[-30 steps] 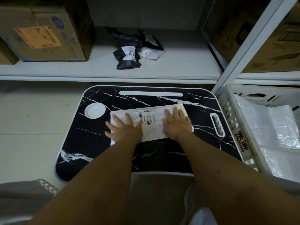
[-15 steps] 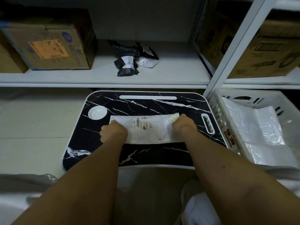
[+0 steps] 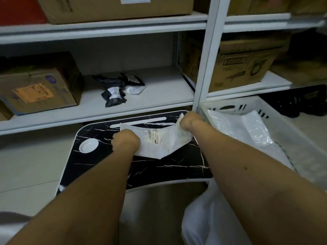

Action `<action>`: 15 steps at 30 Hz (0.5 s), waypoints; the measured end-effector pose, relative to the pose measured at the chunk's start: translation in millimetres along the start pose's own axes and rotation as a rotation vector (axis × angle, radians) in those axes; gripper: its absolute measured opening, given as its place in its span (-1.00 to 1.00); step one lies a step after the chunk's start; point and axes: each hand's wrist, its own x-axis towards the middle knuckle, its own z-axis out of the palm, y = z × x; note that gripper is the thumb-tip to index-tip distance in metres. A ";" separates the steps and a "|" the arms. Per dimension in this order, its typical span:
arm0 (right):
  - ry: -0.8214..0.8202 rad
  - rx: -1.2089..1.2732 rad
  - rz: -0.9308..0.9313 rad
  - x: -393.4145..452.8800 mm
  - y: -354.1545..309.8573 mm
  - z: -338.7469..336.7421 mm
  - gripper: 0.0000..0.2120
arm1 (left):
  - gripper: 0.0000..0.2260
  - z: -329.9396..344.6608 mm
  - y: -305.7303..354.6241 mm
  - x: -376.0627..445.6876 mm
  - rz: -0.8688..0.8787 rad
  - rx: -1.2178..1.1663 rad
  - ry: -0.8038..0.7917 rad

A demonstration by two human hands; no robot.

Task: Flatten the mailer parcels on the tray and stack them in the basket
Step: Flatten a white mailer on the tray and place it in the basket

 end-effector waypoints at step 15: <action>0.423 -0.247 0.416 17.7 222.9 -151.2 -0.62 | -0.69 62.2 223.5 -138.5 0.773 0.176 -0.202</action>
